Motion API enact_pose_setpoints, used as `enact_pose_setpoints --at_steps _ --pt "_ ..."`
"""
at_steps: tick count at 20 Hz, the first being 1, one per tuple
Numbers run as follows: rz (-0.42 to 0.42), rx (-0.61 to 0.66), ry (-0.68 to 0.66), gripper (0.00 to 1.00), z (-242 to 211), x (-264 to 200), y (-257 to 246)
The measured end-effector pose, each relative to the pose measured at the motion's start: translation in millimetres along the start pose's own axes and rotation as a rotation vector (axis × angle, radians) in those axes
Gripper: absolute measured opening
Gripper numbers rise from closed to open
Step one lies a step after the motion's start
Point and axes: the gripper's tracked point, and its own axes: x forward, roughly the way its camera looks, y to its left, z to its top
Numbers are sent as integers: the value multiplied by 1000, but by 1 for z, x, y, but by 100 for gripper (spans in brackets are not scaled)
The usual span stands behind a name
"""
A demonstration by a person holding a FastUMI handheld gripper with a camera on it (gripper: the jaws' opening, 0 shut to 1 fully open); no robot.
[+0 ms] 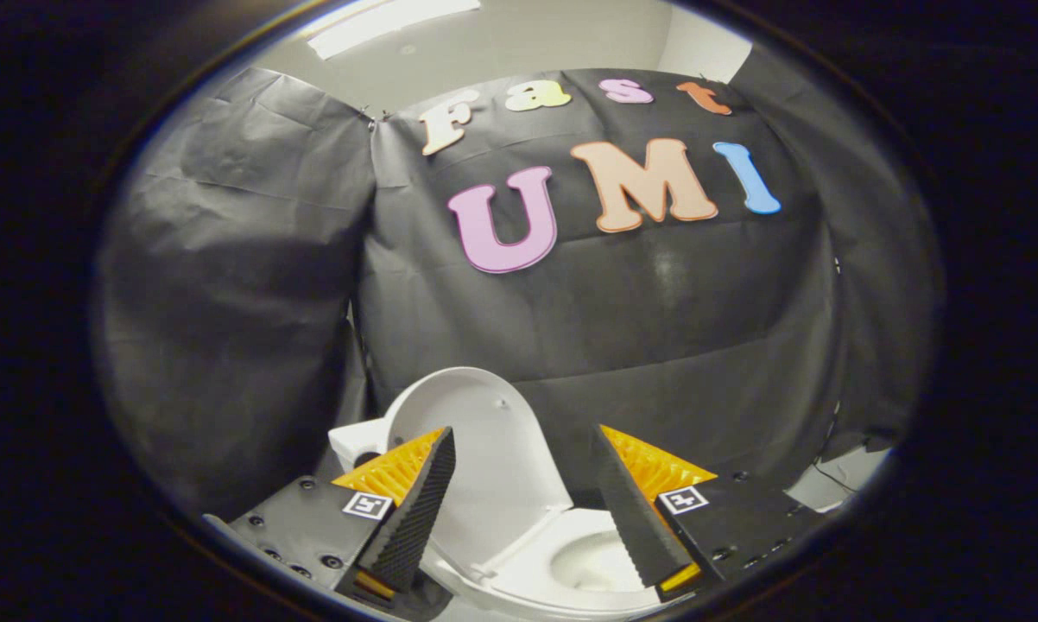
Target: Open the toilet lid.
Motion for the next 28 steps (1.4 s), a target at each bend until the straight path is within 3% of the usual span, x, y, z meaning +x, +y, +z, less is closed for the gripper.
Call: enact_pose_setpoints --at_steps 9,15,20,28 --pt "-184 -60 64 96 0 -69 -136" --pt "-264 -138 81 96 1 -97 -184" --pt "-258 -204 106 96 0 -110 -197" --pt "-186 -154 106 96 -1 -117 -192"
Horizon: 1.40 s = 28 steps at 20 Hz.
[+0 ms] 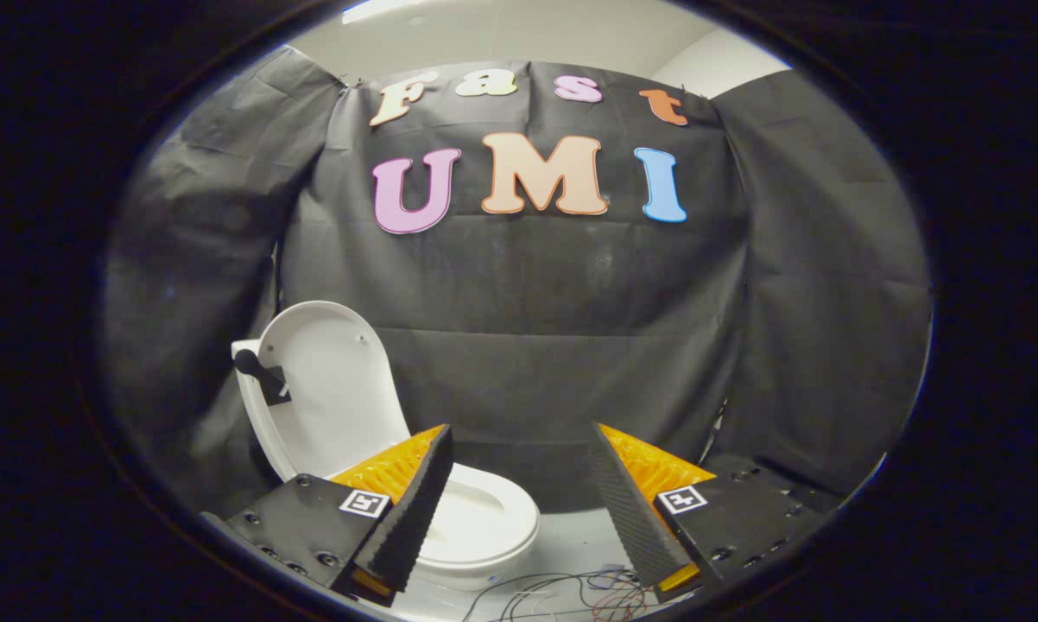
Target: Open the toilet lid.
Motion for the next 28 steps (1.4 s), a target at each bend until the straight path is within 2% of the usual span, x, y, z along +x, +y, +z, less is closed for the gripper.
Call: enact_pose_setpoints --at_steps 4,7,9,16,28 --pt "55 10 -14 96 4 -8 11" --pt "90 16 23 96 -6 -21 16" --pt "95 21 74 97 -17 -34 15" --pt "94 21 -44 95 6 -57 14" --pt "91 20 -42 95 5 -64 13"
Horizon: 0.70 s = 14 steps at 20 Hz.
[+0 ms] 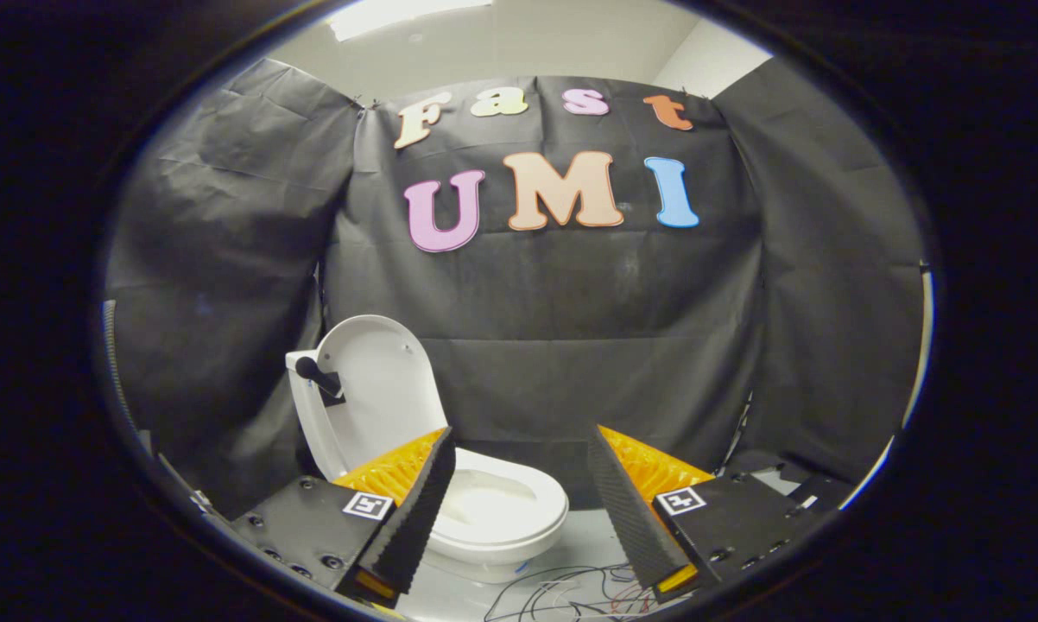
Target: Open the toilet lid.
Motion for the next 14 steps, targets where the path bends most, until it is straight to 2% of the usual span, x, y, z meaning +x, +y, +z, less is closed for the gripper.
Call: enact_pose_setpoints --at_steps 14 --pt "-1 0 2 95 0 -1 0"
